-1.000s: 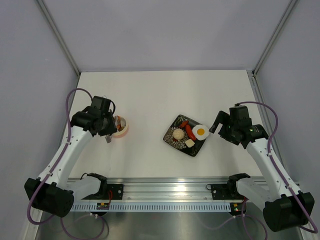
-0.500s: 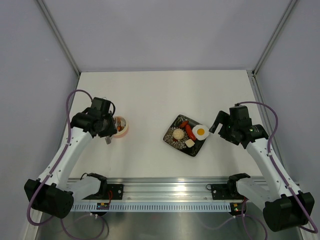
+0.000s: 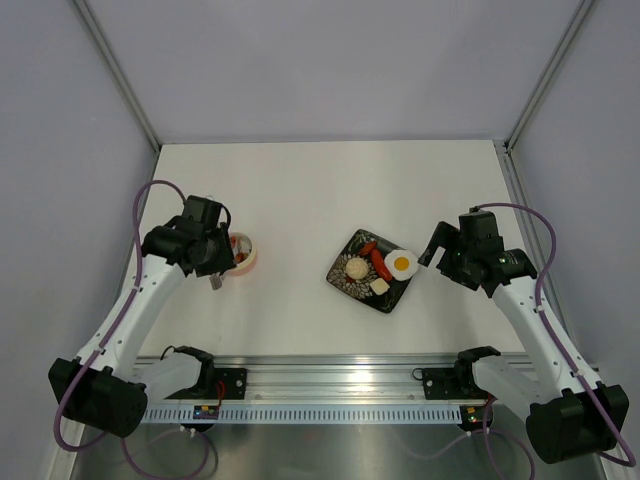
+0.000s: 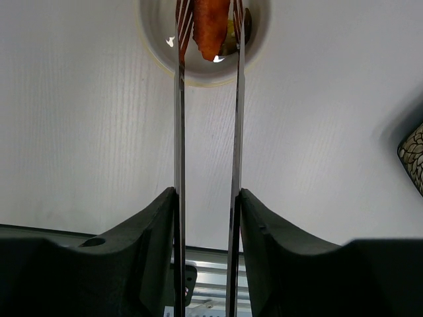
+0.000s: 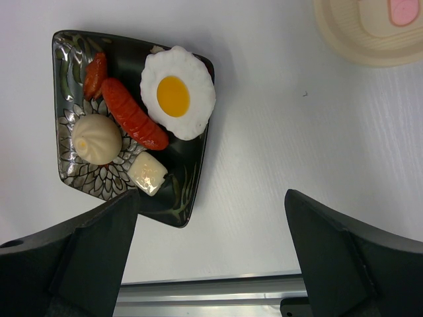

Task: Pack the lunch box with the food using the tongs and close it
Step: Place the fake food in the packing box, then place the clamp at the center of the board.

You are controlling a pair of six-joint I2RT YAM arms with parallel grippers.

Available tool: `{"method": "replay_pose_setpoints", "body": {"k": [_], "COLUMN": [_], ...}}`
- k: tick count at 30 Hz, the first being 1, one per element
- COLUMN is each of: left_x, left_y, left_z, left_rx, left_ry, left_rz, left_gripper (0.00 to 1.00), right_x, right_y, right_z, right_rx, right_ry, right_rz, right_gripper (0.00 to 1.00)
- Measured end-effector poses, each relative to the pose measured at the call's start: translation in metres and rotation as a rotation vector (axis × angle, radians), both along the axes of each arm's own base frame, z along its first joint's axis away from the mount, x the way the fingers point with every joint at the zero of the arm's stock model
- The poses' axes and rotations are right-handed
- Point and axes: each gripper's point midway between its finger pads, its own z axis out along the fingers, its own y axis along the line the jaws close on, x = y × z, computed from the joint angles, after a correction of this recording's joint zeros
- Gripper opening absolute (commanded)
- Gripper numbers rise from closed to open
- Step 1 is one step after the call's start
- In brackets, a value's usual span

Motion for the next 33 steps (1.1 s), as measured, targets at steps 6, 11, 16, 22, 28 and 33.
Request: {"method": "replay_pose_setpoints", "body": {"k": [6, 11, 16, 22, 28, 33], "left_x": [-0.001, 0.002, 0.004, 0.007, 0.005, 0.006], "left_y": [0.002, 0.005, 0.012, 0.016, 0.001, -0.037], "left_z": [0.003, 0.015, 0.039, 0.068, 0.067, 0.065], "left_rx": [0.012, 0.019, 0.036, 0.037, 0.032, 0.007], "left_ry": [-0.005, -0.043, -0.114, -0.199, -0.196, -0.208], "left_rz": [-0.005, 0.005, 0.027, 0.03, -0.037, -0.168], "left_gripper": [0.49, 0.49, 0.45, 0.36, 0.33, 0.33], "right_x": [0.0, 0.0, 0.0, 0.0, 0.0, 0.0], "right_y": [0.0, 0.0, 0.0, 0.0, 0.0, 0.0], "right_z": [0.001, 0.001, 0.002, 0.002, 0.002, 0.001], "right_rx": [0.001, 0.001, 0.002, 0.002, 0.002, 0.002], "right_ry": [-0.006, -0.006, -0.007, -0.008, -0.007, -0.006], "right_rz": [0.0, 0.0, 0.0, -0.001, -0.001, -0.001], "right_gripper": [1.0, 0.99, 0.99, 1.0, 1.0, 1.0]}}
